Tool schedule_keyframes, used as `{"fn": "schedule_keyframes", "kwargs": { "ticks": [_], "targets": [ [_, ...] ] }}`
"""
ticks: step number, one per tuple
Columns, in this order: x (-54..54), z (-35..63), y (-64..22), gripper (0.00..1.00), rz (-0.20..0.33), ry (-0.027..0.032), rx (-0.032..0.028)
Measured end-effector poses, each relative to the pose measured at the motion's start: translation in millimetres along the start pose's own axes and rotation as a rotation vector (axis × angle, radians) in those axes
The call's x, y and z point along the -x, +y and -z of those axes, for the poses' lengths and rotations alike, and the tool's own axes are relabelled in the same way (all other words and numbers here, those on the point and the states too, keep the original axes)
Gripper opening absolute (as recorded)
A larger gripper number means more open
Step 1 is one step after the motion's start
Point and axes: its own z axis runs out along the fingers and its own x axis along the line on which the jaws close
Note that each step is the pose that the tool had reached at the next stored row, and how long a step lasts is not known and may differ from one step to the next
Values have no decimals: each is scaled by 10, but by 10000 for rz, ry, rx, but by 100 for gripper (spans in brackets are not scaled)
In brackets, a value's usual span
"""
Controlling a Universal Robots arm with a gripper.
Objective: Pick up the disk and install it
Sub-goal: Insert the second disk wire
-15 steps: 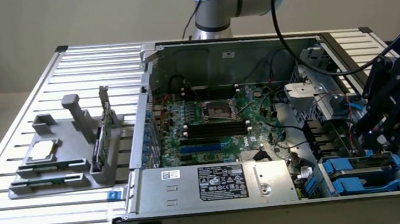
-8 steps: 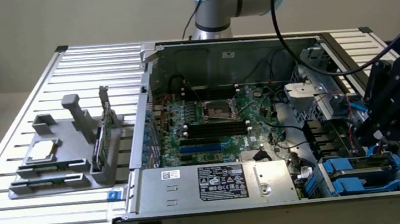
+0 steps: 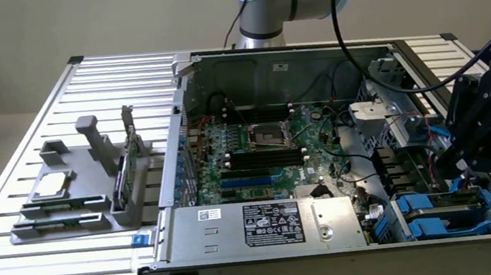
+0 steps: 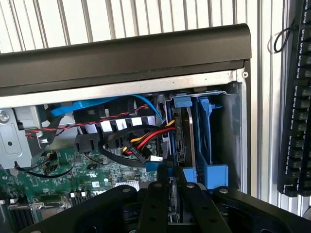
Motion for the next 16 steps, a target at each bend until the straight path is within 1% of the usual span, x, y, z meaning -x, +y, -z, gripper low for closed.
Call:
{"fn": "schedule_keyframes", "kwargs": {
  "ticks": [4,11,16],
  "targets": [
    [5,-41,-8,16,37,-6,0],
    [33,-78,-1,16,55,-7,-1],
    [102,-106,11,16,56,-6,-1]
  ]
}}
